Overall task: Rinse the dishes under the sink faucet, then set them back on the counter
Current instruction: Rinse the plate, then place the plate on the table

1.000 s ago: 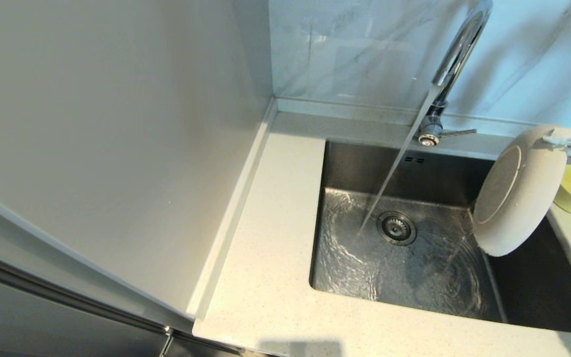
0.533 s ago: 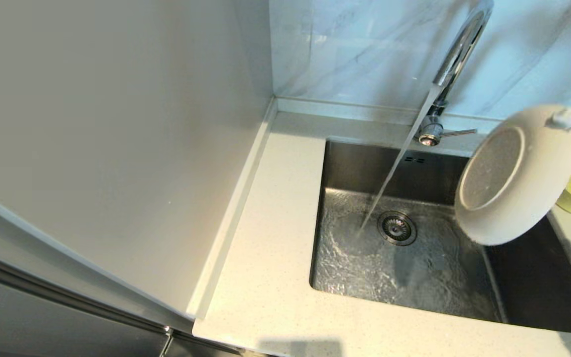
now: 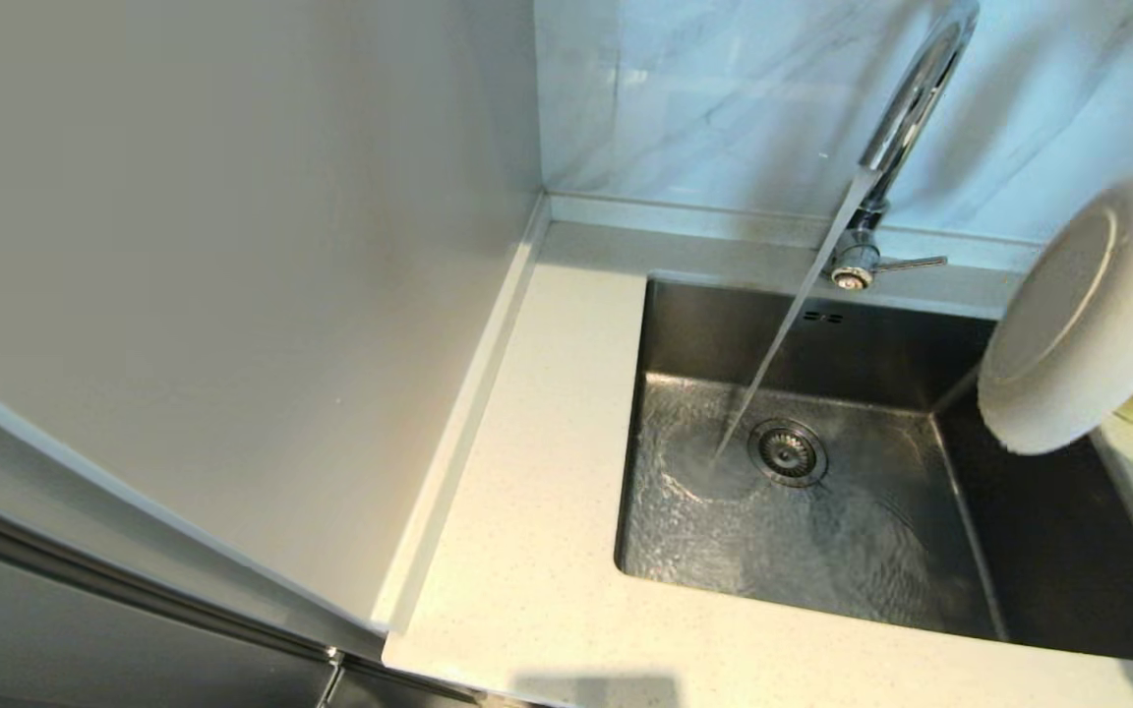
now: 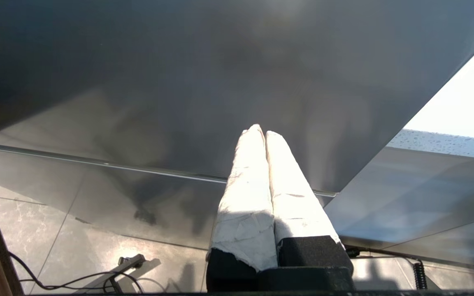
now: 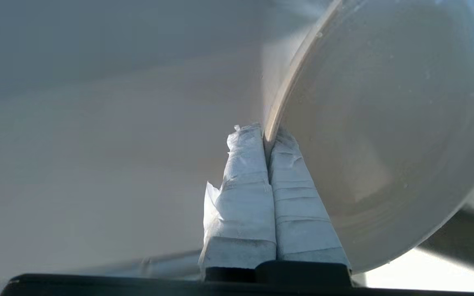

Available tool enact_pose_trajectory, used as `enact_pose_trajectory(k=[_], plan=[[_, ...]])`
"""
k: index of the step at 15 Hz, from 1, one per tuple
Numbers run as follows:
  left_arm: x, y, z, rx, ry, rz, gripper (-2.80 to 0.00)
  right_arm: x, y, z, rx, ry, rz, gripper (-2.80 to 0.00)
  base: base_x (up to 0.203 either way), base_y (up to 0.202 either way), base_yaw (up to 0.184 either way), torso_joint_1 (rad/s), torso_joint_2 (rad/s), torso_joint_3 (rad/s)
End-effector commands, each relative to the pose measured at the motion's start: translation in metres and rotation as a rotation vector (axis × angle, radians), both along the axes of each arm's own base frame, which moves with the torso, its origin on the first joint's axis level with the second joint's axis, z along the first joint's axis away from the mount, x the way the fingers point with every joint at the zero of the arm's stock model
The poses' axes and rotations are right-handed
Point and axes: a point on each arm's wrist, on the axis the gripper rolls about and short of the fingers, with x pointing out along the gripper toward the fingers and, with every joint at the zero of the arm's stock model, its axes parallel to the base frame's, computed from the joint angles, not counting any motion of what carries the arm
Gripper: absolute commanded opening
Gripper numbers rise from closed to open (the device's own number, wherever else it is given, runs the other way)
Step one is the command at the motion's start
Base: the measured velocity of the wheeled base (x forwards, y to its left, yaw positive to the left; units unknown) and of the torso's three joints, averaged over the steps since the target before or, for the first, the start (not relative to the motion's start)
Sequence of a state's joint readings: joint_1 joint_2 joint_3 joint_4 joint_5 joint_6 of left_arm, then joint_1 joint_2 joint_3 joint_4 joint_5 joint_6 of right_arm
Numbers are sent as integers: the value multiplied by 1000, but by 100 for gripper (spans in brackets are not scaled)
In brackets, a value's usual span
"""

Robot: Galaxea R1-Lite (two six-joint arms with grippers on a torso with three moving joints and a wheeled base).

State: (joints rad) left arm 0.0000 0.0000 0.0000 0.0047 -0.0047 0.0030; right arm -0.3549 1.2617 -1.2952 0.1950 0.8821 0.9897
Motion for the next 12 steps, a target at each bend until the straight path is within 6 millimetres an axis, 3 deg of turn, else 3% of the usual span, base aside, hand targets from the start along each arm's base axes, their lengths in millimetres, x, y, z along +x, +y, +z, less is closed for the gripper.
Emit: enact_pose_trajectory(k=[1, 2, 4, 6, 7, 12], plan=[[0, 0, 0, 0, 0, 0, -280, 7, -3, -27, 8, 169, -90, -280, 0, 0, 0, 0, 0, 0], [0, 0, 0, 0, 0, 0, -280, 5, -2, -30, -63, 249, -189, -280, 0, 0, 0, 0, 0, 0], [0, 0, 0, 0, 0, 0, -280, -8, 1, -24, -416, 356, -471, -280, 0, 0, 0, 0, 0, 0], [0, 0, 0, 0, 0, 0, -280, -34, 4, -24, -906, 384, -480, -280, 0, 0, 0, 0, 0, 0], [0, 0, 0, 0, 0, 0, -280, -50, 6, -28, -1047, 398, -423, -280, 0, 0, 0, 0, 0, 0], [0, 0, 0, 0, 1, 0, -280, -67, 10, -93, -1161, 596, -192, -280, 0, 0, 0, 0, 0, 0]])
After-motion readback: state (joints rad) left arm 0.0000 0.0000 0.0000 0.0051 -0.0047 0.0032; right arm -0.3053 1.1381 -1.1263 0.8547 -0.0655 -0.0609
